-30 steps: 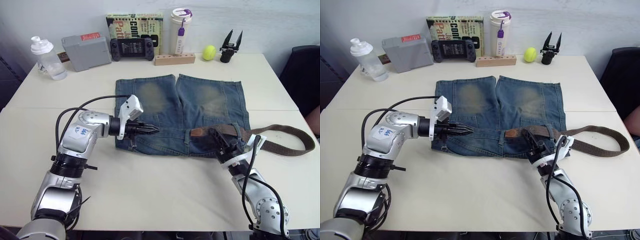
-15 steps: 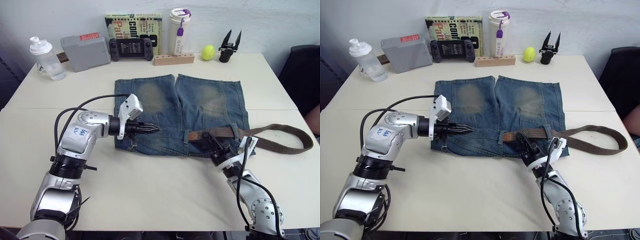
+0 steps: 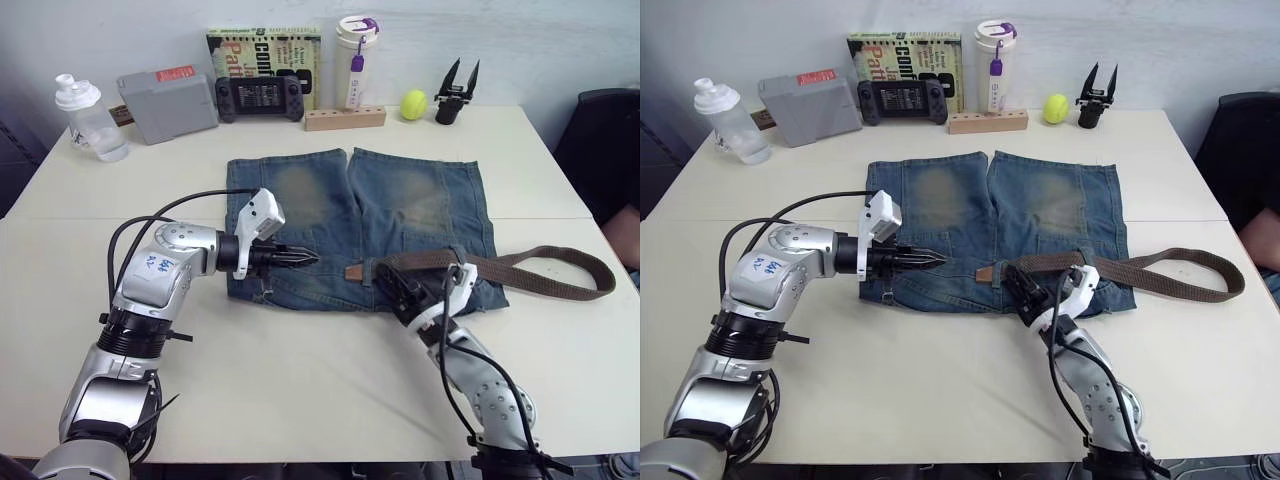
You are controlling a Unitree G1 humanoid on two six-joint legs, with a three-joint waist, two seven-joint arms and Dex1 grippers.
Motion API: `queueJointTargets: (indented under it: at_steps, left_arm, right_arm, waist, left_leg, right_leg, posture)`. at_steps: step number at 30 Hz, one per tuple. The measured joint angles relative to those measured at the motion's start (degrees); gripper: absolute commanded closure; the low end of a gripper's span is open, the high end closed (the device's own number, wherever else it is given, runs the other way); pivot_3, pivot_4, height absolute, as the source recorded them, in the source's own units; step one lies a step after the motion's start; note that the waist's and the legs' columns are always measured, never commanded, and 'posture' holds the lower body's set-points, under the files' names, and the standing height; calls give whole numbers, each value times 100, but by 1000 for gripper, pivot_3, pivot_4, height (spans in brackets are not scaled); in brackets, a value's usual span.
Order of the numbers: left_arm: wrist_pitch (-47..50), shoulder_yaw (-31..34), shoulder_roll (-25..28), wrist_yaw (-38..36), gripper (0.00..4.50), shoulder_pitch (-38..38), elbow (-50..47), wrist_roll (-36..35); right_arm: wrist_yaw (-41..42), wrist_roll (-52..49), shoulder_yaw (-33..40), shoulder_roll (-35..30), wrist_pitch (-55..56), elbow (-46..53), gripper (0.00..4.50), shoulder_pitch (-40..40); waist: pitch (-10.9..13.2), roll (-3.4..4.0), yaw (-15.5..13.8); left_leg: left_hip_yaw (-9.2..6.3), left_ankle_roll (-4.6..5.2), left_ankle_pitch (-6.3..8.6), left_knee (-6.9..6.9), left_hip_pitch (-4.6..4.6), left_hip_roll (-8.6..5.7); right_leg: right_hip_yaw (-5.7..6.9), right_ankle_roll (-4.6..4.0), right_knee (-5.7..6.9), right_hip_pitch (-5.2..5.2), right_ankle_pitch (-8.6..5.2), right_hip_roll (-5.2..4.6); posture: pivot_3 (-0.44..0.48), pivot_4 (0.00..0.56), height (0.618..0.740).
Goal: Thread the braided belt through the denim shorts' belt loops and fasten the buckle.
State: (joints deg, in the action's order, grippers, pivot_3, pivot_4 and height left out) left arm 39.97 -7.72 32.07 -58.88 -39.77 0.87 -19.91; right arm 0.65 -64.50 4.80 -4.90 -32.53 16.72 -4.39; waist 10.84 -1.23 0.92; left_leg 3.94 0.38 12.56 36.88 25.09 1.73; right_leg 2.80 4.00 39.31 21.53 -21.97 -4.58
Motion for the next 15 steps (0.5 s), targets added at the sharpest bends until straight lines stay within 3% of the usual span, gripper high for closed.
queueJointTargets:
  at_steps: [5, 11, 15]
  left_arm:
    - [0, 6, 1, 61, 4452, 11, -16, -7]
    - [-67, -12, -21, 71, 4452, 12, -15, 3]
    - [-891, -230, -28, 133, 4452, 109, 16, 429]
  right_arm:
    - [-84, 564, -363, 250, -54, -78, 4500, -211]
    - [-182, 592, -305, 250, -419, -71, 4500, -376]
    - [-429, 197, 5, 503, -620, -103, 4500, -379]
  waist:
    - [0, 0, 92]
    - [0, 0, 99]
    - [0, 0, 87]
  left_leg:
    - [0, -4, -1, -5, -4, 2]
    - [0, -7, -1, -6, -8, 4]
    - [1, -8, 0, -9, -8, 3]
  right_leg:
    - [0, -4, 4, 2, -2, 2]
    - [0, -7, 9, 2, -4, 3]
    - [-1, -7, 8, 2, -4, 2]
  posture:
    - [0, 150, 693]
    - [0, 150, 693]
    - [0, 150, 693]
